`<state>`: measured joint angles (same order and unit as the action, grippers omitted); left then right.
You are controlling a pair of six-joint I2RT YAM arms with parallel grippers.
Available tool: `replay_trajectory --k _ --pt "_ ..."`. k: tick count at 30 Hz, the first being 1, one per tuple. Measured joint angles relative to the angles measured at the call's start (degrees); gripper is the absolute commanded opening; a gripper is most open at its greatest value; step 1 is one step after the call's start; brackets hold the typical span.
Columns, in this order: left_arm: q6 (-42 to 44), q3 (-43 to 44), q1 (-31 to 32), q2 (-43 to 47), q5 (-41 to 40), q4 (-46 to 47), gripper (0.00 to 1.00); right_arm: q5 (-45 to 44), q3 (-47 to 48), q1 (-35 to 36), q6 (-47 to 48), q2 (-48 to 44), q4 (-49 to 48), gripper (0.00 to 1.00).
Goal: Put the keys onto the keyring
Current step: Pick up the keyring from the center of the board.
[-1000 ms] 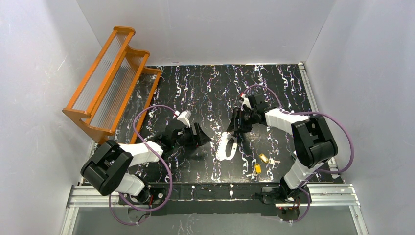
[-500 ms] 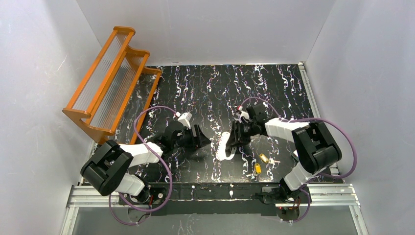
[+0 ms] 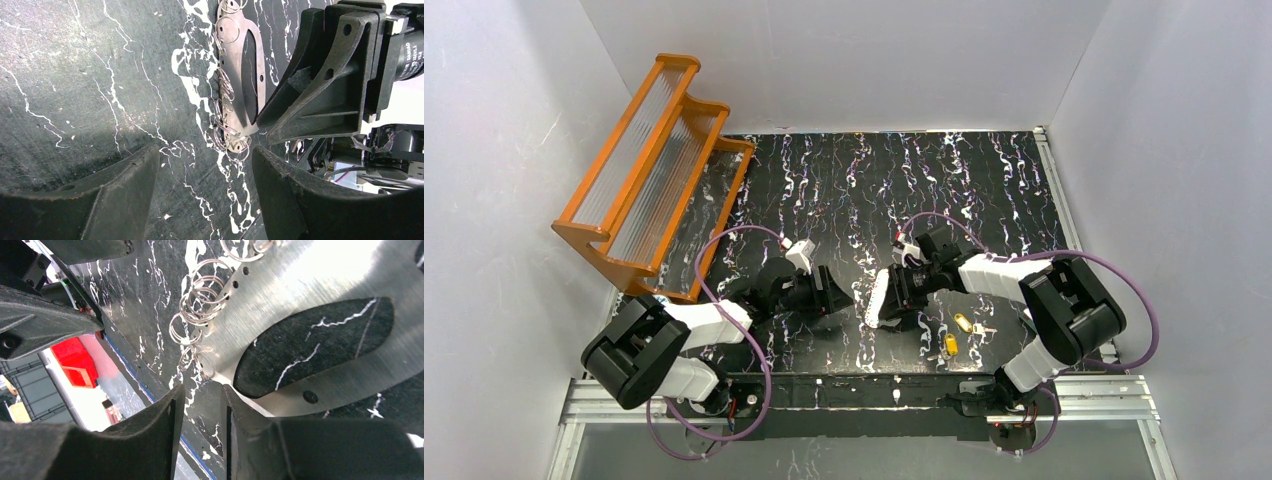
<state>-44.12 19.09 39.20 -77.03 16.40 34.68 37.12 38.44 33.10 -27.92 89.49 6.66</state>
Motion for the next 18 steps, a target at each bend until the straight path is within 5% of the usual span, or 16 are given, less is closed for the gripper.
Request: replay_trajectory --k 18 --pt "0.0 0.0 0.0 0.7 -0.1 0.1 0.65 0.3 0.0 3.7 -0.7 3.1 -2.5 0.24"
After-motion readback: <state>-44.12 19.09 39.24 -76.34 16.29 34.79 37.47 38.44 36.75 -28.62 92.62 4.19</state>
